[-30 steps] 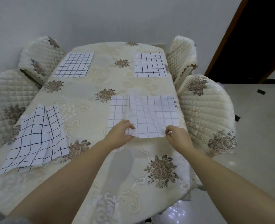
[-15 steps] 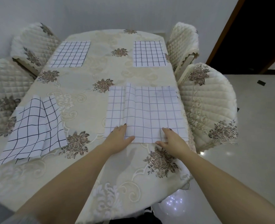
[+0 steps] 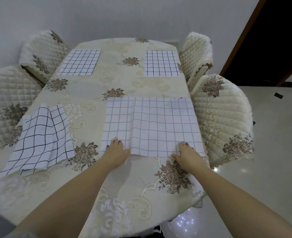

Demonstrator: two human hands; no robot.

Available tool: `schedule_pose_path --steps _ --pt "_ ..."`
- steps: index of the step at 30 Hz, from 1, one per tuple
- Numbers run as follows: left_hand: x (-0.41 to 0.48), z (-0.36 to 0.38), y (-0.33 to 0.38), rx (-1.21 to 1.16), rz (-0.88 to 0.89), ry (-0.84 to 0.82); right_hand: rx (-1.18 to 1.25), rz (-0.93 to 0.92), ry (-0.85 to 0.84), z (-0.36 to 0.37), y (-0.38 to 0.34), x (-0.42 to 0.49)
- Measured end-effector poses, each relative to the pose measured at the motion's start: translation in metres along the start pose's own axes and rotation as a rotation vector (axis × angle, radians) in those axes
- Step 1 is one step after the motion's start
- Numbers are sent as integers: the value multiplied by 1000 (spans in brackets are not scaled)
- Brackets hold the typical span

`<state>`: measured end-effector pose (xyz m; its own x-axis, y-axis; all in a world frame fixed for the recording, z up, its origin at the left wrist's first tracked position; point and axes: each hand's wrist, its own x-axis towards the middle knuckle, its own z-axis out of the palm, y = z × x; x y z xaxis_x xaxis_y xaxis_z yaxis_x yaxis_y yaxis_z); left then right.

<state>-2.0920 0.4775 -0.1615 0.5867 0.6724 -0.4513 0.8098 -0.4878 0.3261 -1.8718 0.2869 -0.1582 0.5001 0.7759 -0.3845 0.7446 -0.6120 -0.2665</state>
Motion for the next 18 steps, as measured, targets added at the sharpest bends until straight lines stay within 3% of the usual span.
schedule_pose_path --steps 18 --pt "-25 -5 -34 -51 -29 10 -70 23 110 4 -11 -13"
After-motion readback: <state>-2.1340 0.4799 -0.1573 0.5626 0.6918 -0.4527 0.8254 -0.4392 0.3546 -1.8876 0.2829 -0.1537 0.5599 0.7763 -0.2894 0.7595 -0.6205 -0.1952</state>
